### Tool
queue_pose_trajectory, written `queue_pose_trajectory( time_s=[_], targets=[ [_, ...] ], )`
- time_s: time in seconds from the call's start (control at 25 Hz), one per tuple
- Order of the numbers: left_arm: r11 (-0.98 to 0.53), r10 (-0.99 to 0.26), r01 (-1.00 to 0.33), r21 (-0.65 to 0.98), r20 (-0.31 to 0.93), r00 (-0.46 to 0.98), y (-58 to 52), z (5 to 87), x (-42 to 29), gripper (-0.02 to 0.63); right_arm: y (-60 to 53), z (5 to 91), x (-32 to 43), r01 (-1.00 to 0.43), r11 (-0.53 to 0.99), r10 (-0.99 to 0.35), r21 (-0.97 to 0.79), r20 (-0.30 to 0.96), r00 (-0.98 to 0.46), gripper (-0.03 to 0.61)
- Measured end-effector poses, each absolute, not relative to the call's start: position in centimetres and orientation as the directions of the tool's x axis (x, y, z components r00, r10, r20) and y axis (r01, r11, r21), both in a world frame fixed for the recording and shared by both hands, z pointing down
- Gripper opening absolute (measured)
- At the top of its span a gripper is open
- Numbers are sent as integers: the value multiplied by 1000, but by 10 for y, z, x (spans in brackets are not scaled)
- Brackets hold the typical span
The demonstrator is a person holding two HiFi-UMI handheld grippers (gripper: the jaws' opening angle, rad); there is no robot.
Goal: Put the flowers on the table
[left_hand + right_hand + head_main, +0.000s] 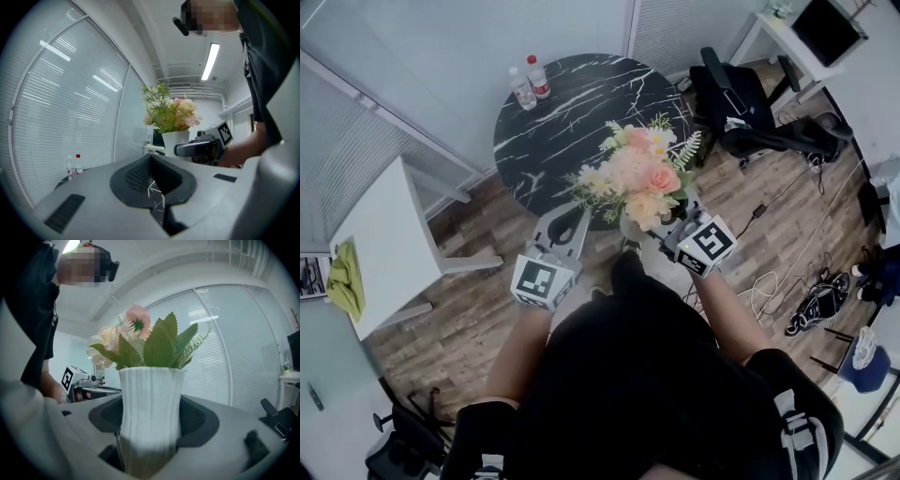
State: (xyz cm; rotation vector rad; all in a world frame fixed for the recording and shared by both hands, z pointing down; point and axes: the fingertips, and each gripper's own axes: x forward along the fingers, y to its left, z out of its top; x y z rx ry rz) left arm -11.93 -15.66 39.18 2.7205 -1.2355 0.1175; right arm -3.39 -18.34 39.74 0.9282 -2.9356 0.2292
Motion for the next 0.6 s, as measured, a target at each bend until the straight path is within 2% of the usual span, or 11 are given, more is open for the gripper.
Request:
queue_pose_trajectory(
  time_s=[0.6],
  targets=[
    [-583, -791, -807, 92, 162, 590, -266, 390, -77, 12, -300, 401, 10, -521, 842, -513, -139, 90, -854, 339]
  ],
)
